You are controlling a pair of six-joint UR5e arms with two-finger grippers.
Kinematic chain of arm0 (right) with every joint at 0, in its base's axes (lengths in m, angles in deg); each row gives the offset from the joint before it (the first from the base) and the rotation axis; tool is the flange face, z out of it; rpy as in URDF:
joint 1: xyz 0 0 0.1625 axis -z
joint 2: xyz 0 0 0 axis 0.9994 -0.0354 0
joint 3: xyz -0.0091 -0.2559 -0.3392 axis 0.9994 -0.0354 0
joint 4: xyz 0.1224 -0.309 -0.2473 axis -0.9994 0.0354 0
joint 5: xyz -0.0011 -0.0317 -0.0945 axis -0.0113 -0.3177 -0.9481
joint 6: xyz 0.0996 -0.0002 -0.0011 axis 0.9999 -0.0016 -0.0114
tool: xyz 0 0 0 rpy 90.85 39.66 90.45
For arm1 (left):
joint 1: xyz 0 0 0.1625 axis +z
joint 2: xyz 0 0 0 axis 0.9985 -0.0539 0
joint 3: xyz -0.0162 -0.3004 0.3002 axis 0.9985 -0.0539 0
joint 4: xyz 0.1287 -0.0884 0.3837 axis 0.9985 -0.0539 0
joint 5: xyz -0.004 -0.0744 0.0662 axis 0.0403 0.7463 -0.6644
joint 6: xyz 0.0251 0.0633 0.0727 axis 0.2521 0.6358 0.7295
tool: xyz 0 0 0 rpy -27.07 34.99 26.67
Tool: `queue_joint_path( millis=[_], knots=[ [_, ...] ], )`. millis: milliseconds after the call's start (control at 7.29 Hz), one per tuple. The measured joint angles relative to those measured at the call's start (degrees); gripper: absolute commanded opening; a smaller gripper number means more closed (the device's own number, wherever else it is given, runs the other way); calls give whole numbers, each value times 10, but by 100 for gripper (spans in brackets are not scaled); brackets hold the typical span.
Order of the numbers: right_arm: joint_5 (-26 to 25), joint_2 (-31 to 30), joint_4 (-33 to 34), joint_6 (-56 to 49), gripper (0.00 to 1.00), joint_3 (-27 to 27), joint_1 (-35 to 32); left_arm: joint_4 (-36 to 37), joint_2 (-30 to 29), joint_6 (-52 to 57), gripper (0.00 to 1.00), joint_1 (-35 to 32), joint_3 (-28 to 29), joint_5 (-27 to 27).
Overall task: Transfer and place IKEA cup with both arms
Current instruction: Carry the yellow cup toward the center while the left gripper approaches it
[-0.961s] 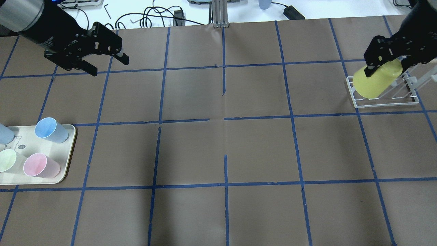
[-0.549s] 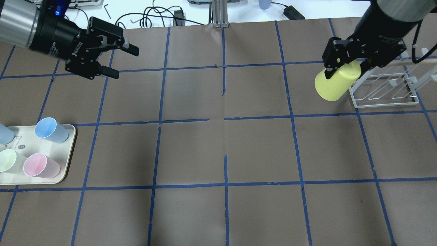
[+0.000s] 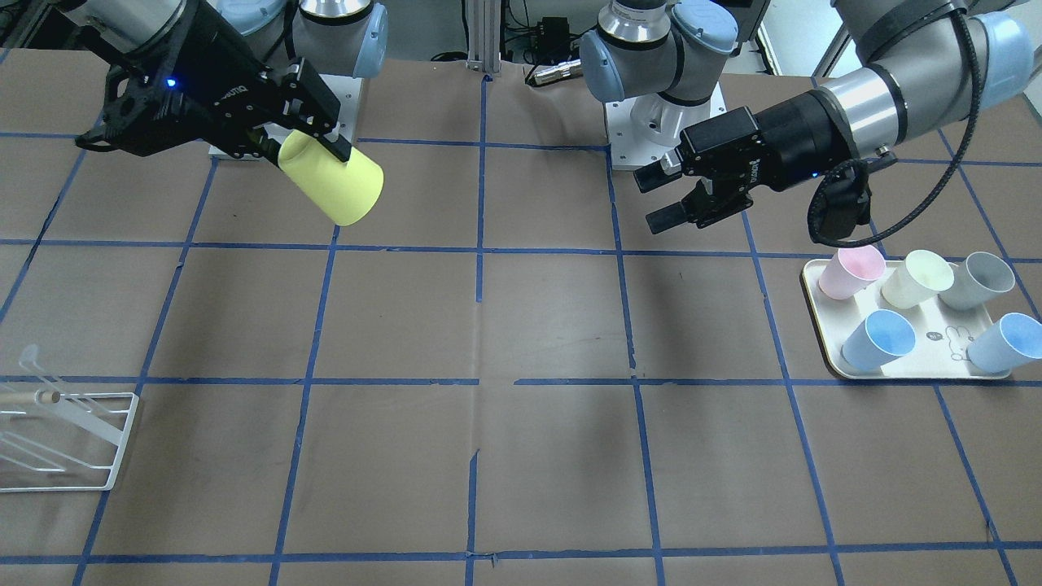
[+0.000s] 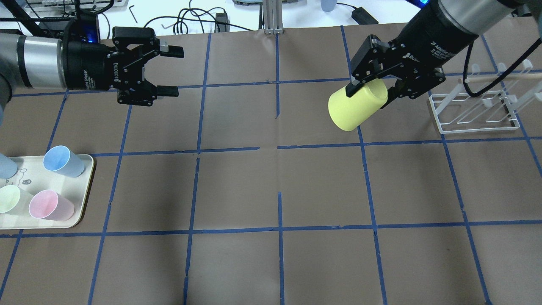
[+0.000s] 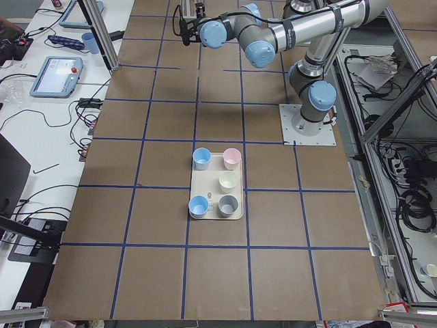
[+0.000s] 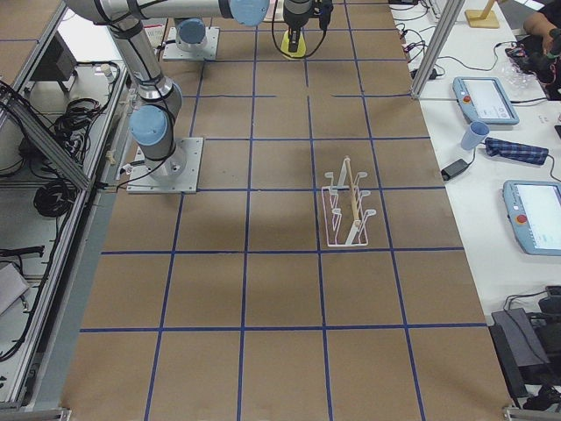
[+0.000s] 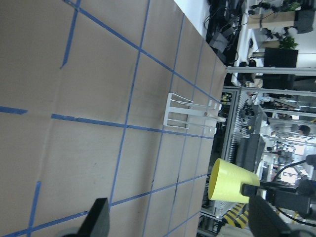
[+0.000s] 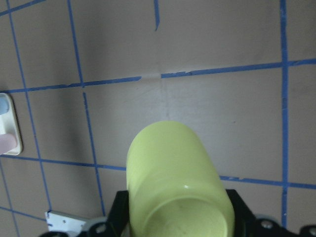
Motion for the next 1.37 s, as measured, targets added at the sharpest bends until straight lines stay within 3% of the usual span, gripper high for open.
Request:
queue_joint_path(
  millis=[549,824,1098,1373],
  knots=[
    [268,3,-90,0,33,16,6,130,1,-3,100,-44,-111,192],
    [366,3,-101,-2,33,32,7,184,6,-8,100,-47,-161,244],
    [418,3,-99,-7,33,41,13,195,6,-7,100,-67,-172,275],
    [428,0,-97,-8,33,44,13,207,-3,-4,100,-105,-172,305]
  ],
)
